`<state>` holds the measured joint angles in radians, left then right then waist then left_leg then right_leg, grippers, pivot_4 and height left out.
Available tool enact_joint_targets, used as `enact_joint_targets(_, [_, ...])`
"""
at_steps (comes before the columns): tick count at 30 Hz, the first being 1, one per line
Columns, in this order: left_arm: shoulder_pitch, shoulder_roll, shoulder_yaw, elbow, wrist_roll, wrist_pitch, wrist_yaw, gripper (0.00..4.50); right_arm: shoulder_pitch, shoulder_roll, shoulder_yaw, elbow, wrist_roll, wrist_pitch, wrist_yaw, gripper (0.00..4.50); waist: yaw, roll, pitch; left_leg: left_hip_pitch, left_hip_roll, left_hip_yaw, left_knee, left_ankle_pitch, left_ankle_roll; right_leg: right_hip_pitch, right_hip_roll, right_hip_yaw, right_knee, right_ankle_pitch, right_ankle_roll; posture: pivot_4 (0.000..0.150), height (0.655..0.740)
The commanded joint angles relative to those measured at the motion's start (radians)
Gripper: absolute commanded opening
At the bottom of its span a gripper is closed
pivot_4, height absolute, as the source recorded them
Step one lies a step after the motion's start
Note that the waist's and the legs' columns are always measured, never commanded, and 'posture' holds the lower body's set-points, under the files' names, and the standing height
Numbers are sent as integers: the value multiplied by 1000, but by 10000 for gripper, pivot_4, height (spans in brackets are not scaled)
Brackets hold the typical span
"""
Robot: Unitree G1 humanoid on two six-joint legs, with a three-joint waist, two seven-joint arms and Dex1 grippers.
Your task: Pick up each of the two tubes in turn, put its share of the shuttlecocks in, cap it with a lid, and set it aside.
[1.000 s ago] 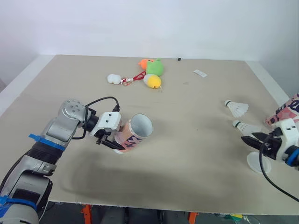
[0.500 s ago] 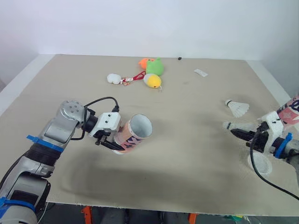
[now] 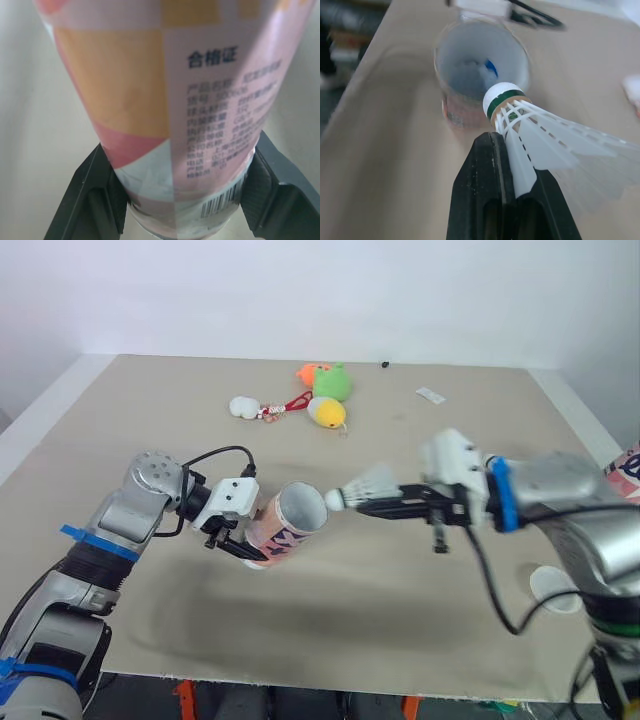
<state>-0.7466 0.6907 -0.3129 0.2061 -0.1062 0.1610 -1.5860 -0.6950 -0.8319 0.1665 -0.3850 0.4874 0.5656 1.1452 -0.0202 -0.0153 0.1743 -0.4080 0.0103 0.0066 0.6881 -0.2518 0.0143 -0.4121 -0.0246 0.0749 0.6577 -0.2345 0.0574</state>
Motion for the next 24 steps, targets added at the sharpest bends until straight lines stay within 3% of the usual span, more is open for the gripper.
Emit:
enact_joint_targets(1, [-1, -2, -8, -6, 8, 7, 14, 24675, -117, 35, 93, 44, -78, -71, 72, 588, 6, -1, 0, -1, 0, -2, 0, 0, 0, 0, 0, -2, -1, 1, -3, 1500, 7323])
enact_joint_targets(9, [15, 15, 0, -25, 1, 21, 22, 24675, -245, 105, 204, 115, -161, -135, 177, 588, -1, 0, 0, -2, 0, -4, 0, 0, 0, 0, 0, -4, -2, 1, -4, 1500, 7323])
enact_joint_targets(10, [16, 17, 0, -26, 1, 22, 23, 24675, -258, 115, 210, 122, -162, -138, 193, 7621, -1, 0, 0, -1, 1, -3, 0, 0, 0, 0, 0, -4, -2, 2, -5, 1500, 7323])
enact_joint_targets(11, [17, 17, 1, -27, 0, 23, 24, 24675, -267, 121, 209, 125, -160, -143, 205, 7621, -1, 0, 0, -1, 1, -3, 0, 0, 0, 0, 0, -4, -2, 2, -5, 1500, 7323])
enact_joint_targets(12, [17, 18, 1, -28, 0, 23, 24, 24675, -279, 131, 202, 128, -152, -138, 207, 14411, -1, 0, 0, -1, 1, -4, 0, 0, 0, 1, 0, -4, -1, 2, -6, 1500, 7323])
enact_joint_targets(14, [20, 19, 0, -32, -2, 25, 25, 24675, -284, 141, 187, 126, -131, -133, 222, 19166, -1, 0, 0, -1, 1, -4, 0, 0, 0, 0, 0, -5, -1, 2, -6, 1500, 7323])
enact_joint_targets(18, [22, 19, -1, -36, -3, 28, 26, 24675, -285, 112, 128, 101, -51, -91, 276, 36102, 0, 0, 0, -1, 1, -4, 0, 0, 0, 0, 0, -5, -1, 2, -6, 1500, 7323])
enact_joint_targets(24, [29, 16, -3, -40, -6, 29, 31, 24675, -182, -40, -103, 175, 36, -20, 256, 36102, 4, -1, 0, -2, 0, -5, 0, 0, 0, 1, -2, -6, -2, 2, -6, 1500, 7323])
